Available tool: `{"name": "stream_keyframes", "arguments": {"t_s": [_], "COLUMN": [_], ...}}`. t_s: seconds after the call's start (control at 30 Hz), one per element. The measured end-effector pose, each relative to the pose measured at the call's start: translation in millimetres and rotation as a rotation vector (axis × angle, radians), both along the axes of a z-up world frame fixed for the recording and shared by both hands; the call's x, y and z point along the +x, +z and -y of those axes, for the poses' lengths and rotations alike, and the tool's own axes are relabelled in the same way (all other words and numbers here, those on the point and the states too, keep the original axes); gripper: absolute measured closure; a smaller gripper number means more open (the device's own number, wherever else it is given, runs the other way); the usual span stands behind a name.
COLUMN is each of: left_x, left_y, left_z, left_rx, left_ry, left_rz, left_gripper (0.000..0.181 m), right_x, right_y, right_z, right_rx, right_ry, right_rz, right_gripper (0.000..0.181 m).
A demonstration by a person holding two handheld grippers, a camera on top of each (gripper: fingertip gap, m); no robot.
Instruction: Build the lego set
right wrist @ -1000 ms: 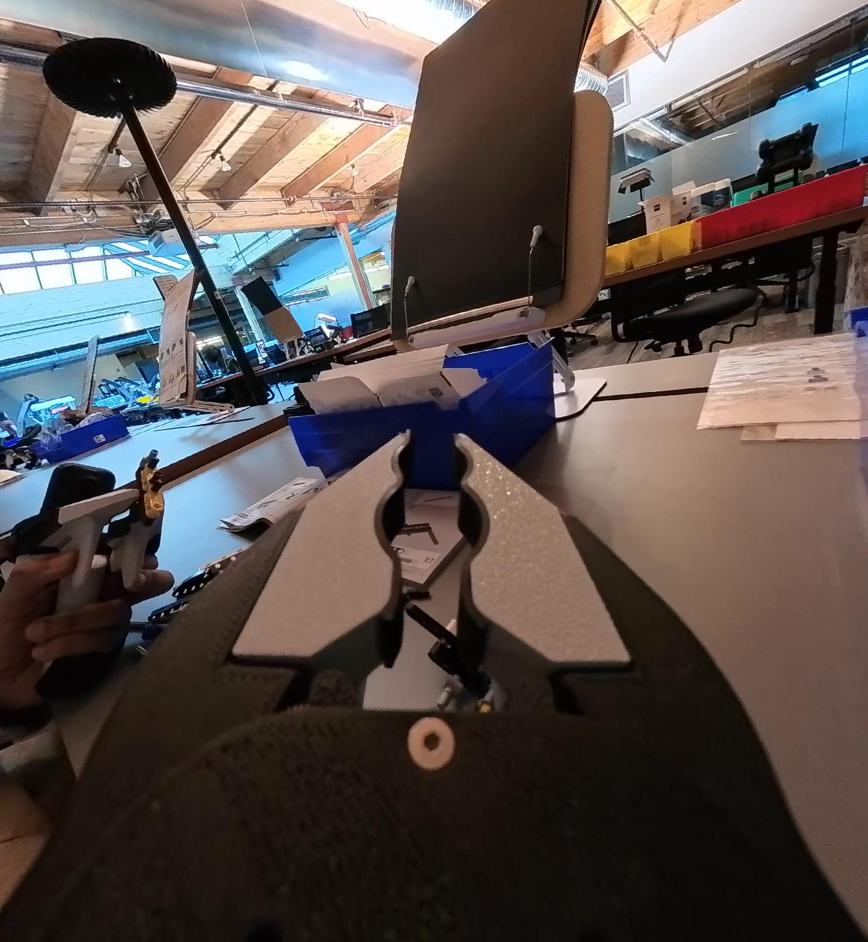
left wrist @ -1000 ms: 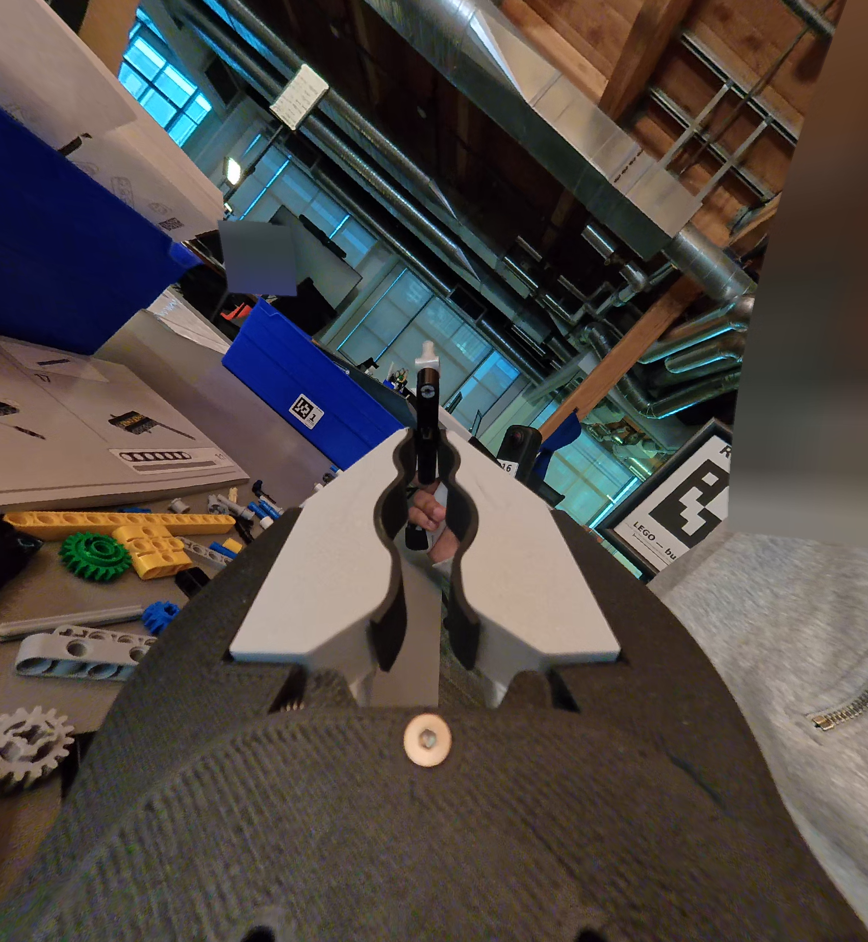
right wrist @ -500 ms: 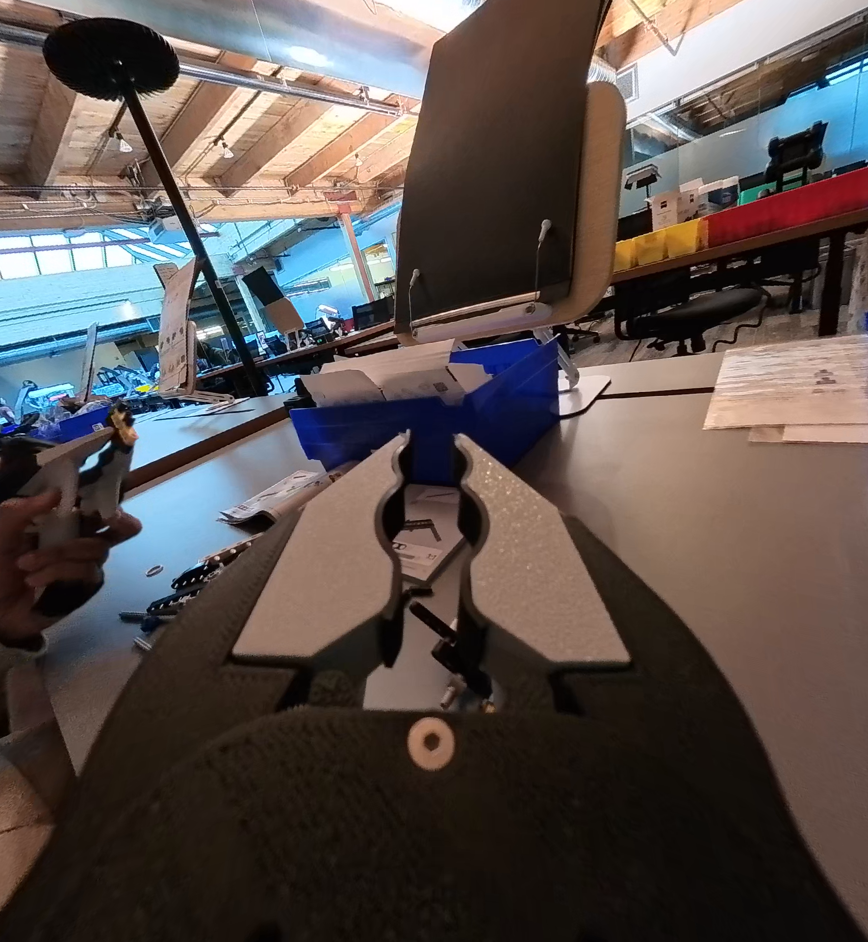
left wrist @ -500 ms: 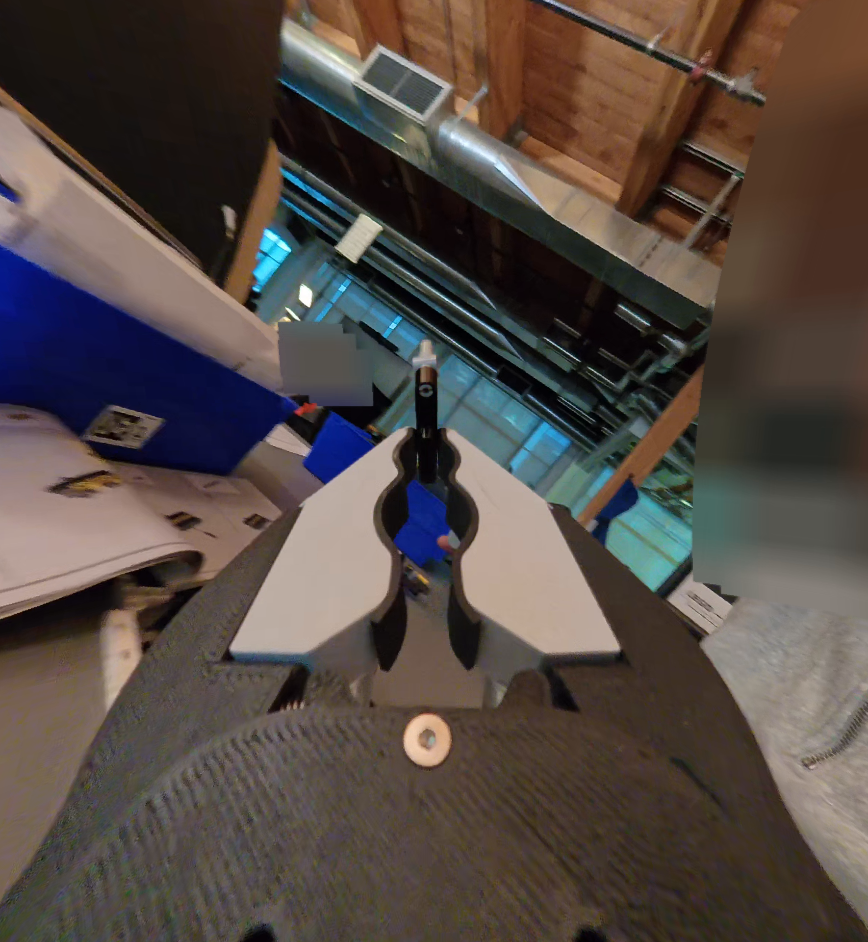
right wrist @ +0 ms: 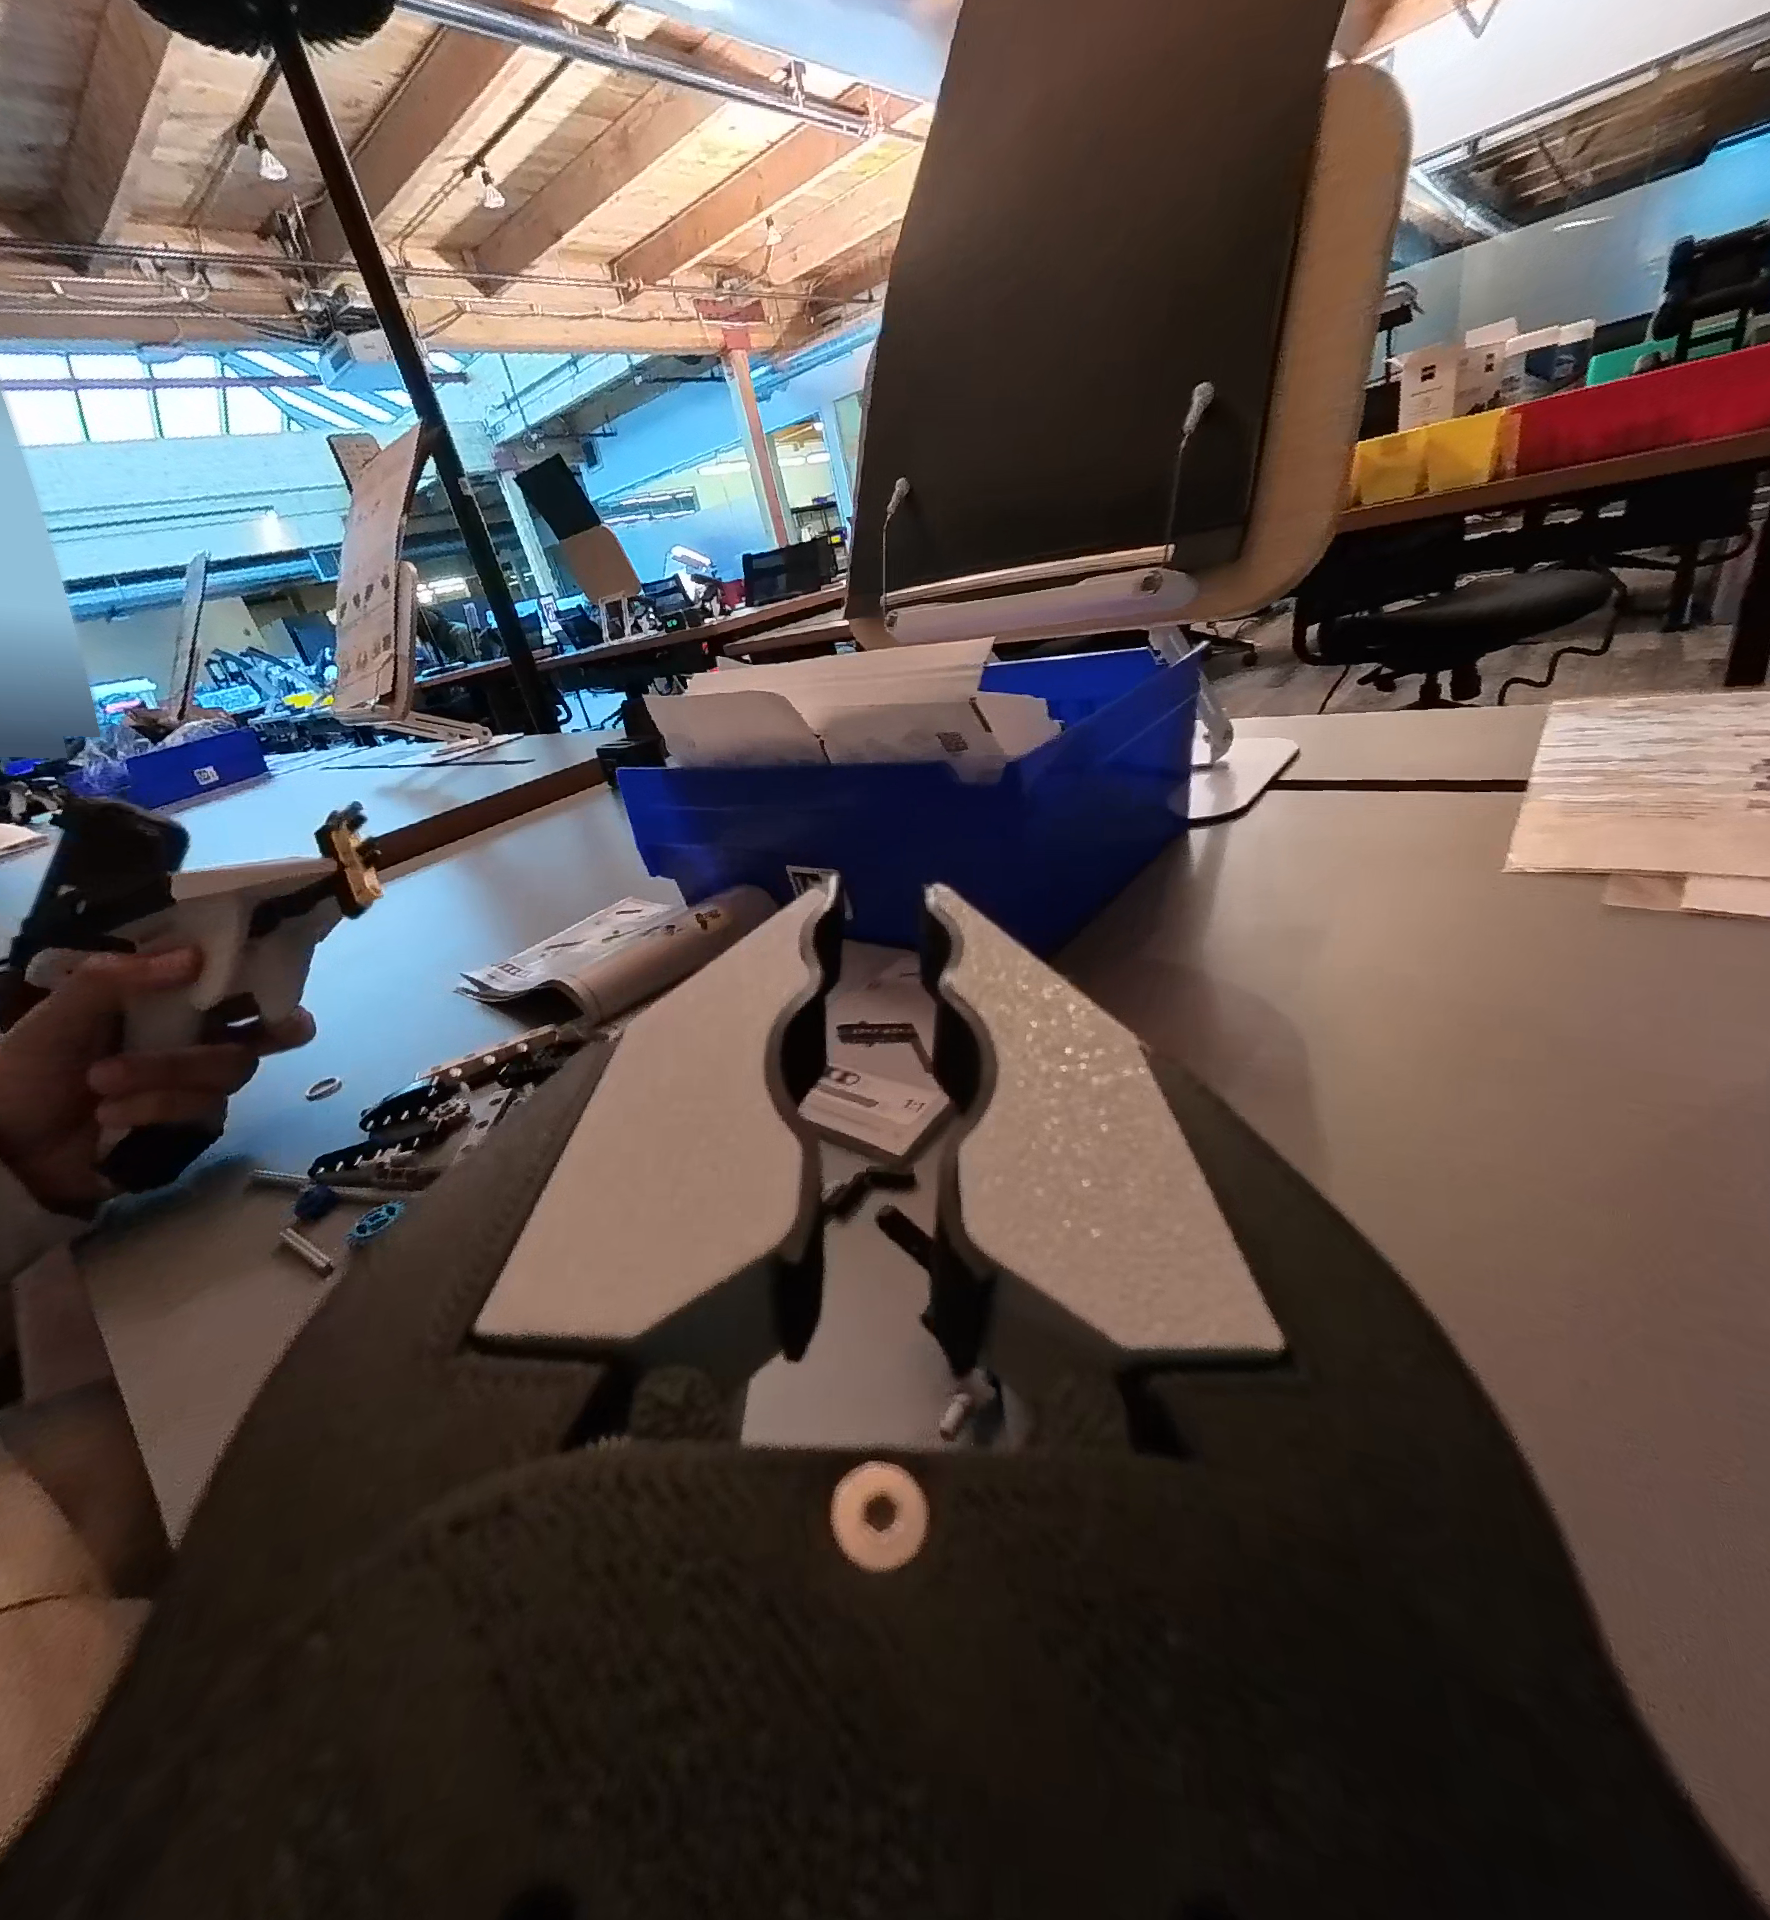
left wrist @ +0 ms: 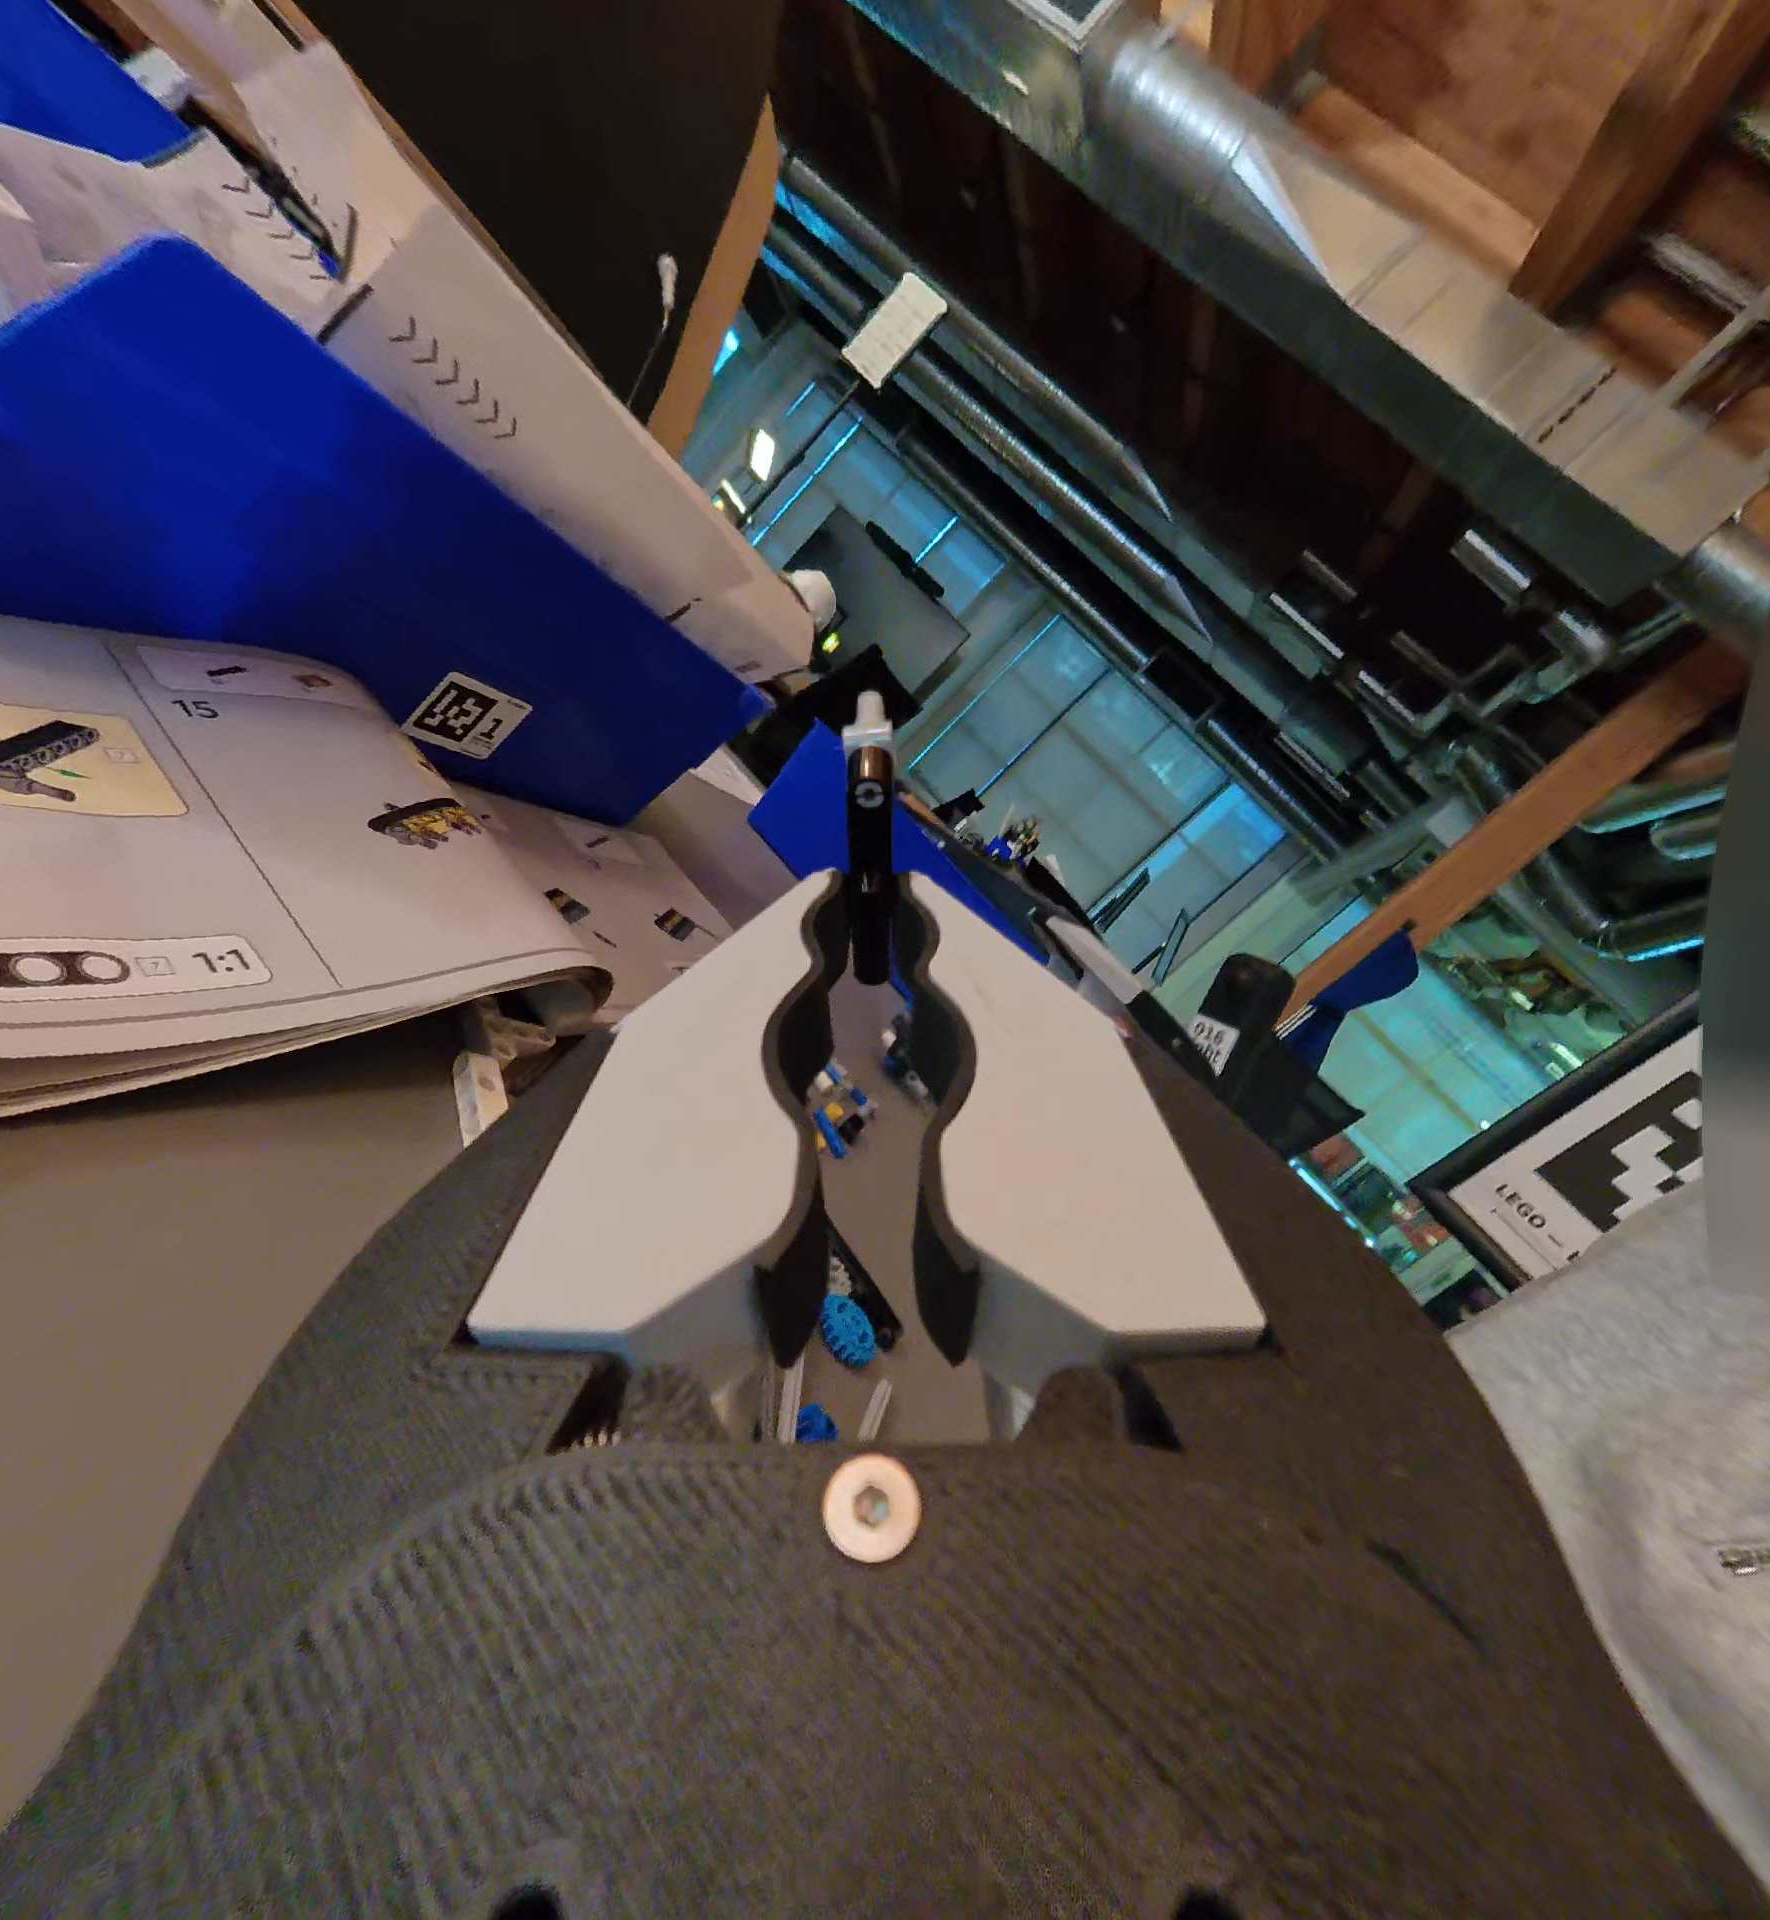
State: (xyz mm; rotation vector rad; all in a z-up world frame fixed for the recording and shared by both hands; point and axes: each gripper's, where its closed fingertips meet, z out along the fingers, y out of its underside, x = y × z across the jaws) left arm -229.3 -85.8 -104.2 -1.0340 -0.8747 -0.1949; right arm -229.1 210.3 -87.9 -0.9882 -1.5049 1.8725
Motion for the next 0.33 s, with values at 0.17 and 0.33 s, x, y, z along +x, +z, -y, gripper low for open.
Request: {"name": "stream_keyframes", "arguments": {"t_s": [0.17,0.33], "left_x": [-2.5,-2.3], "left_y": [-1.9,-2.0], "left_z": [3.8,3.4], "left_rx": [0.010,-0.006], "left_ry": [0.015,0.024], "left_rz": [0.005,-0.013], "left_gripper": [0.174,0.174], "right_x": [1.8,2.8], "right_y": [-0.4,-1.2], "right_z": [4.4,7.9], "right_rx": [0.014,0.018], "right_ry": [0.011,0.025], "right_rz": [-0.002,0.001], "right_gripper": [0.170,0.169]}}
